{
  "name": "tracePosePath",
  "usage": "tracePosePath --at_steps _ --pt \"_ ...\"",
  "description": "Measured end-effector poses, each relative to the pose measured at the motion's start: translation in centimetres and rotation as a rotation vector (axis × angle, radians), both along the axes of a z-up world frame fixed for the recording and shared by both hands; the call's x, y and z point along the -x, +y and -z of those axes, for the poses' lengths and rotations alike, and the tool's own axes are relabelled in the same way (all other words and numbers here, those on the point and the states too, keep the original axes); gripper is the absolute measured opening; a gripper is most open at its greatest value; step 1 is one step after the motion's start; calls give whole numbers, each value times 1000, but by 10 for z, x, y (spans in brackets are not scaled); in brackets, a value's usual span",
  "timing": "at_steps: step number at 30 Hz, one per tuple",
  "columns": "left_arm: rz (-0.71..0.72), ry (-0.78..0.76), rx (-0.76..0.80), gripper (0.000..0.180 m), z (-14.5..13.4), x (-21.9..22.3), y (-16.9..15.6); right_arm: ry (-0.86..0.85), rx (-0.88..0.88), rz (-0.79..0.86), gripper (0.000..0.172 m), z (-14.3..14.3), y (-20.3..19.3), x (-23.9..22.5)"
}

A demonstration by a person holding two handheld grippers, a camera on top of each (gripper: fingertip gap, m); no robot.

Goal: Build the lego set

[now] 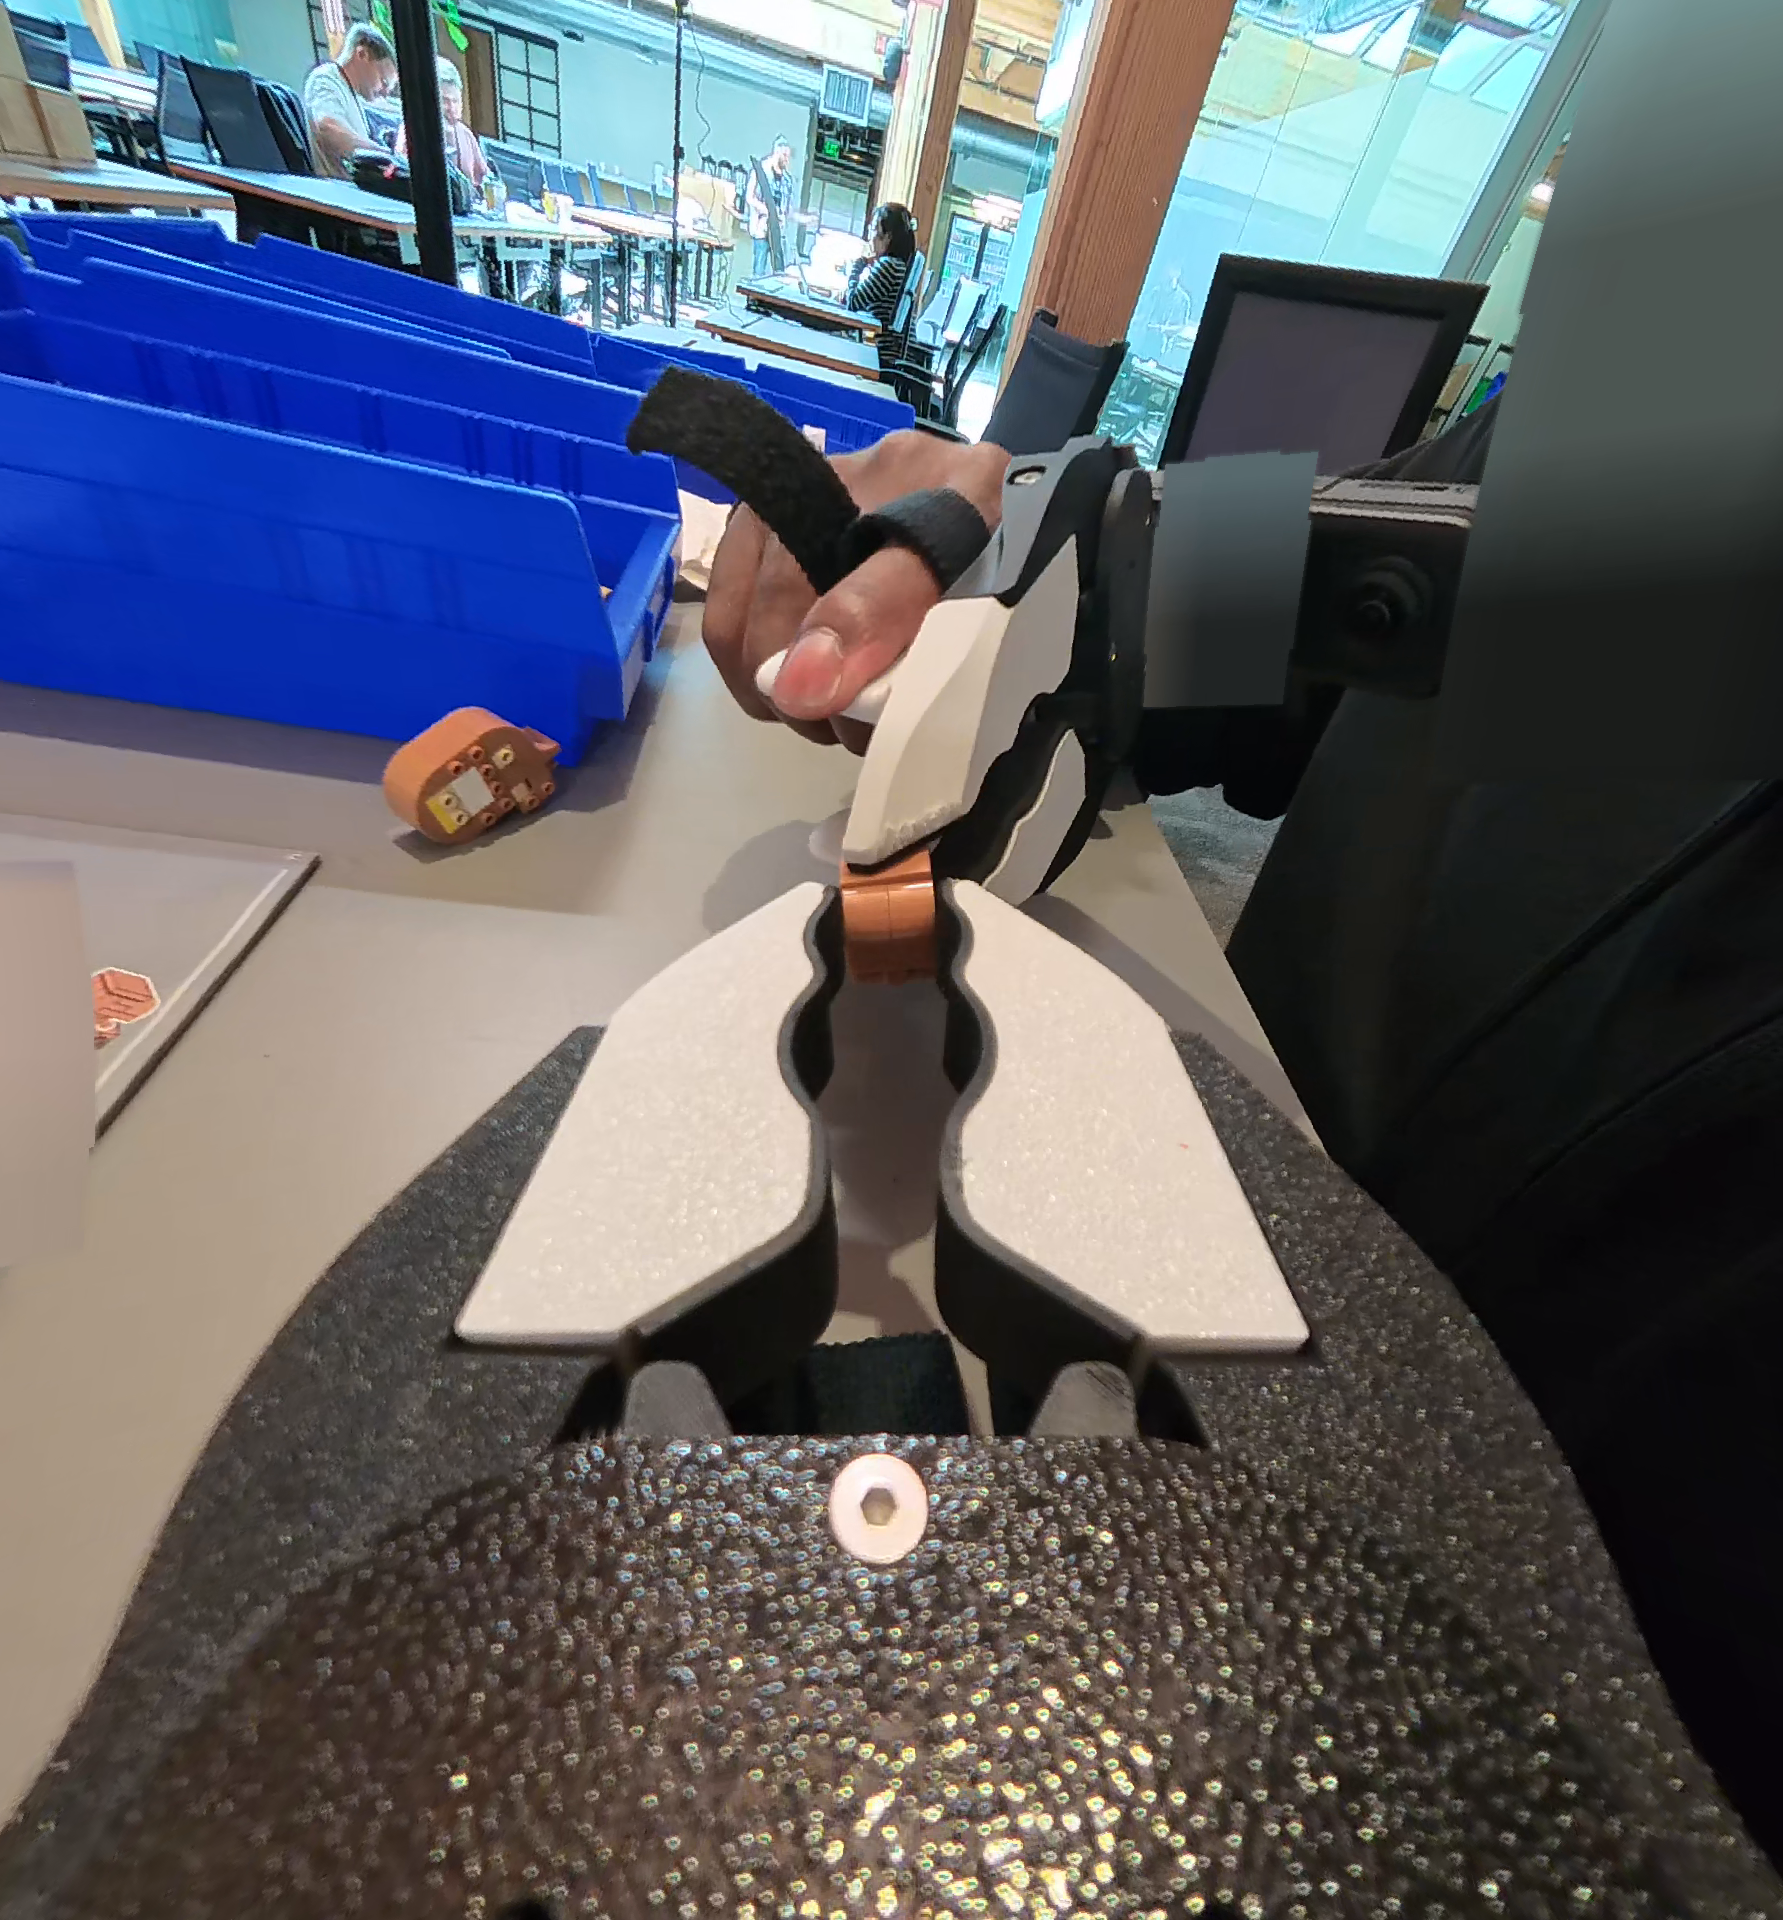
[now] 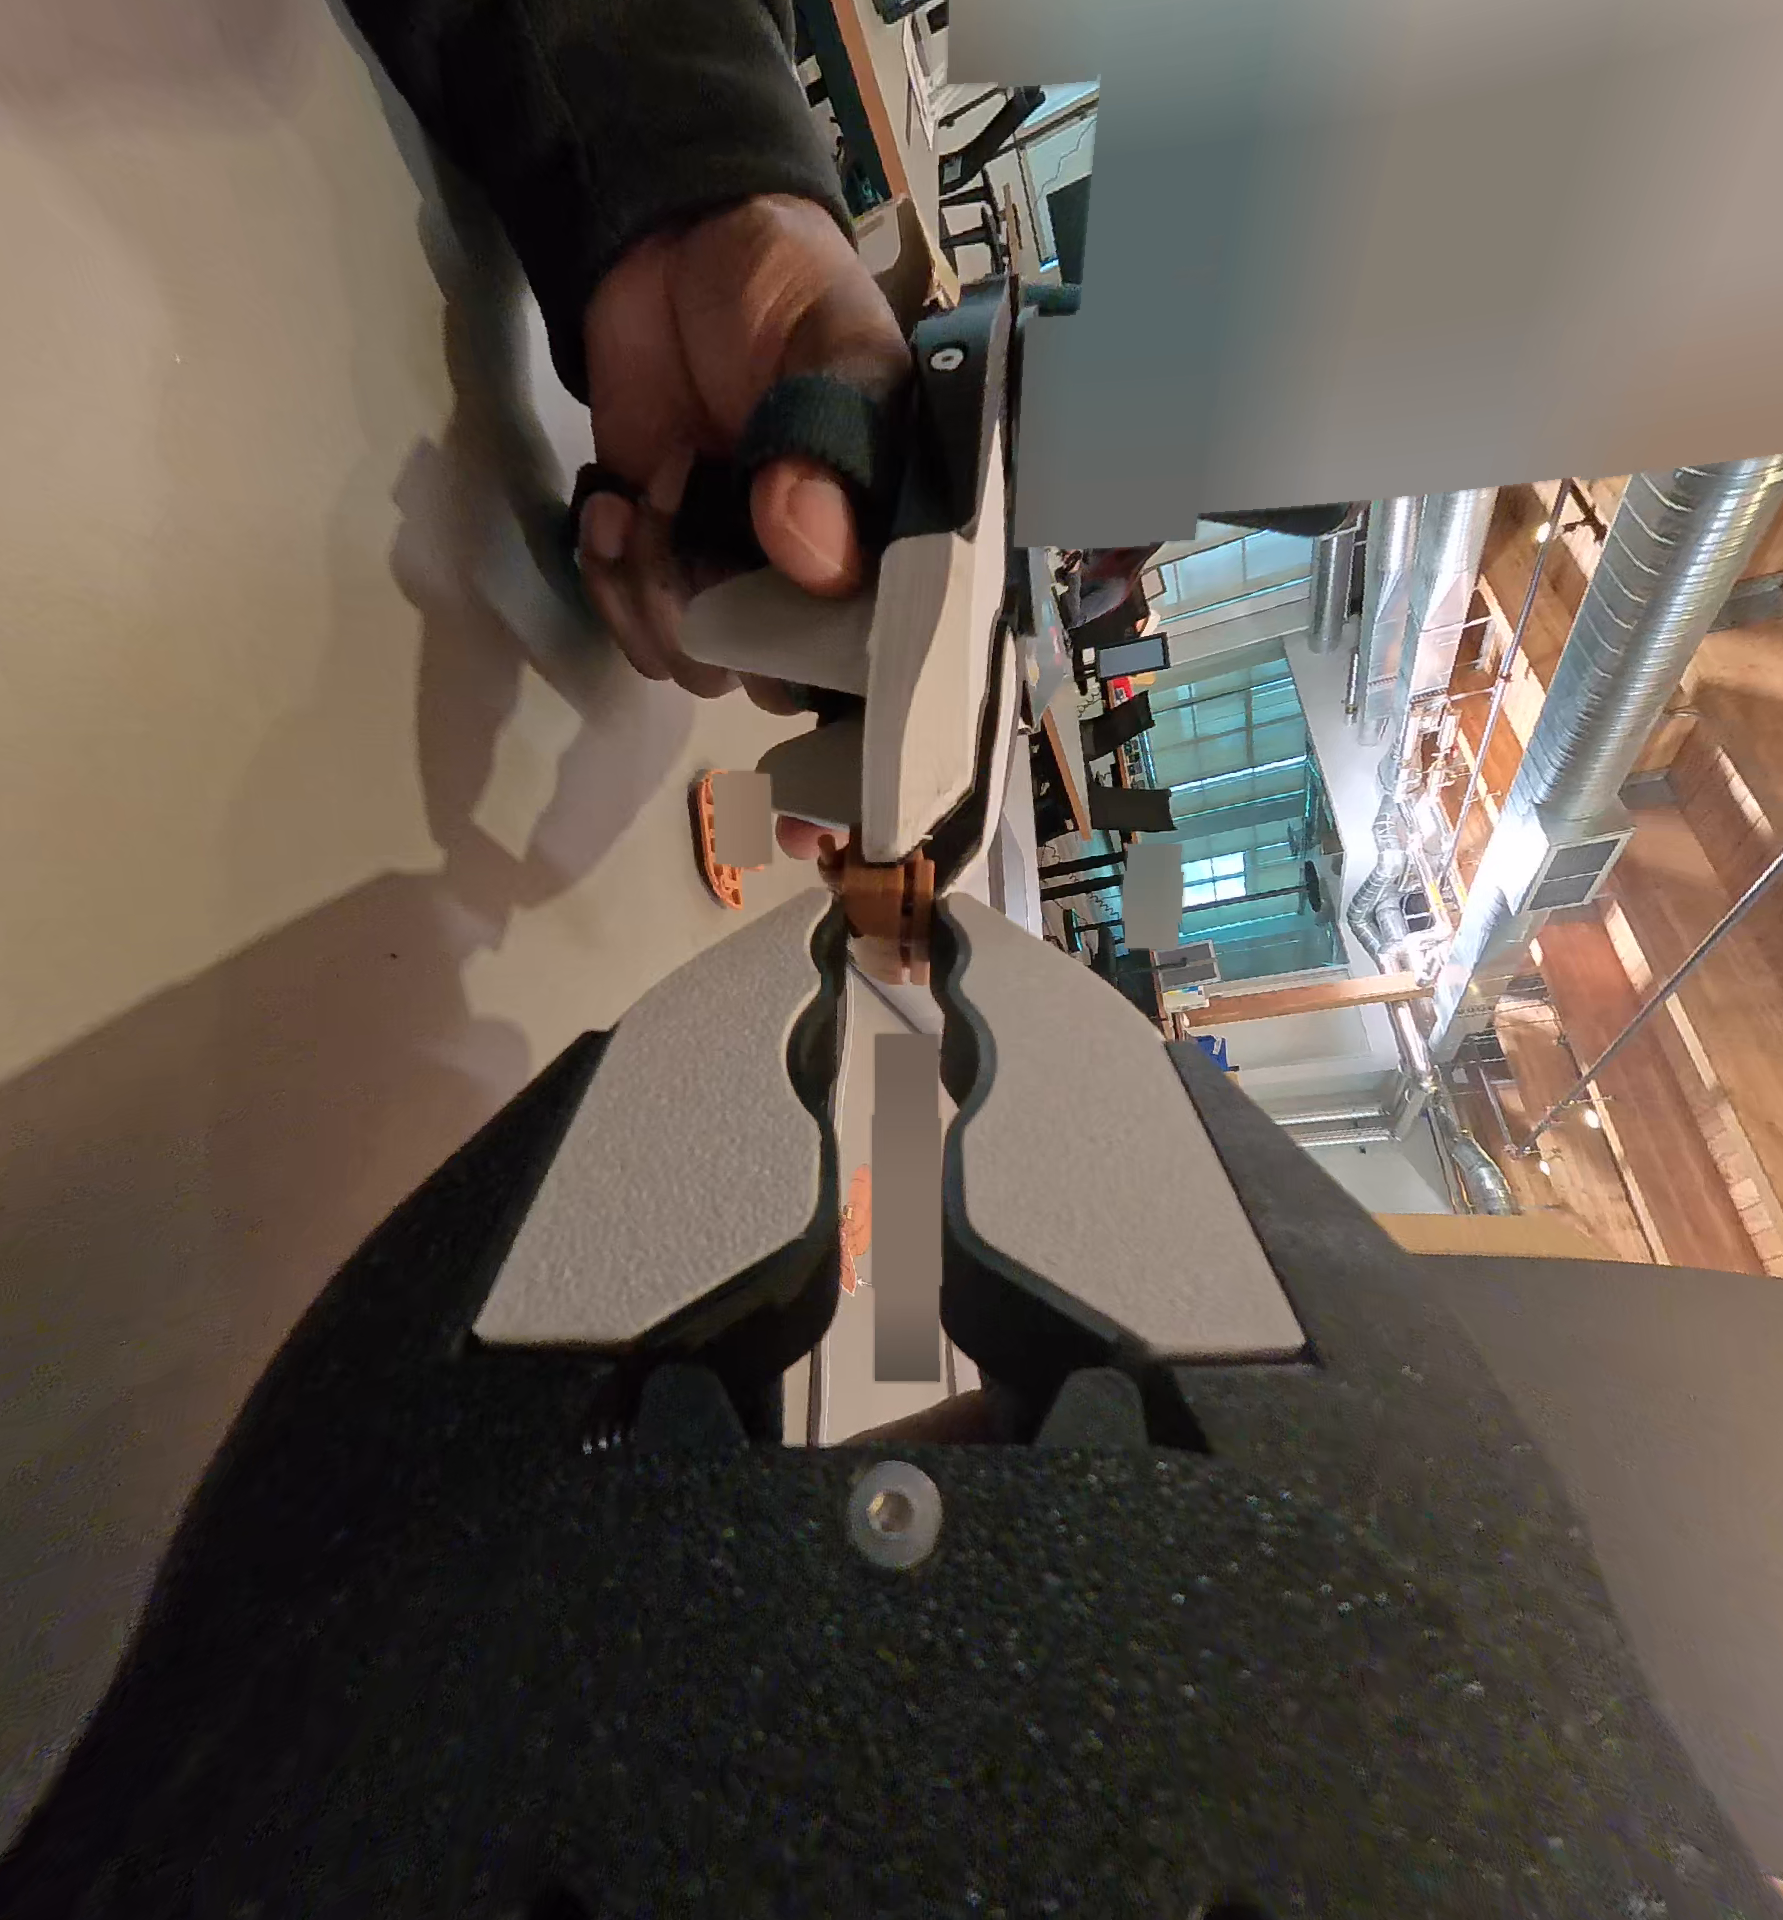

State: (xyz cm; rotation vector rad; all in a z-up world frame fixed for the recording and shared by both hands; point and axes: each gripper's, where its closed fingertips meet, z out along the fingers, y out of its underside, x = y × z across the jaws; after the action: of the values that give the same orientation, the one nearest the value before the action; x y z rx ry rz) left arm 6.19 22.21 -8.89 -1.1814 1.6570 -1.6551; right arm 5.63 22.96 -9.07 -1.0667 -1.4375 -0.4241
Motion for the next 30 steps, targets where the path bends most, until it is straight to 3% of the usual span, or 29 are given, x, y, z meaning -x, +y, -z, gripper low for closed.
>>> tracePosePath --at_steps 12,19,23,30 --pt "6 46 27 16 6 0 -1 -39 52 14 13 6 0 -2" --pt "4 40 60 19 3 0 1 78 168 14 13 4 4 -4" --pt "-34 24 -69 26 4 1 7 190 295 28 14 7 8 -11" --pt "-91 -107 -435 26 1 5 11 355 519 8 14 11 7 -12"
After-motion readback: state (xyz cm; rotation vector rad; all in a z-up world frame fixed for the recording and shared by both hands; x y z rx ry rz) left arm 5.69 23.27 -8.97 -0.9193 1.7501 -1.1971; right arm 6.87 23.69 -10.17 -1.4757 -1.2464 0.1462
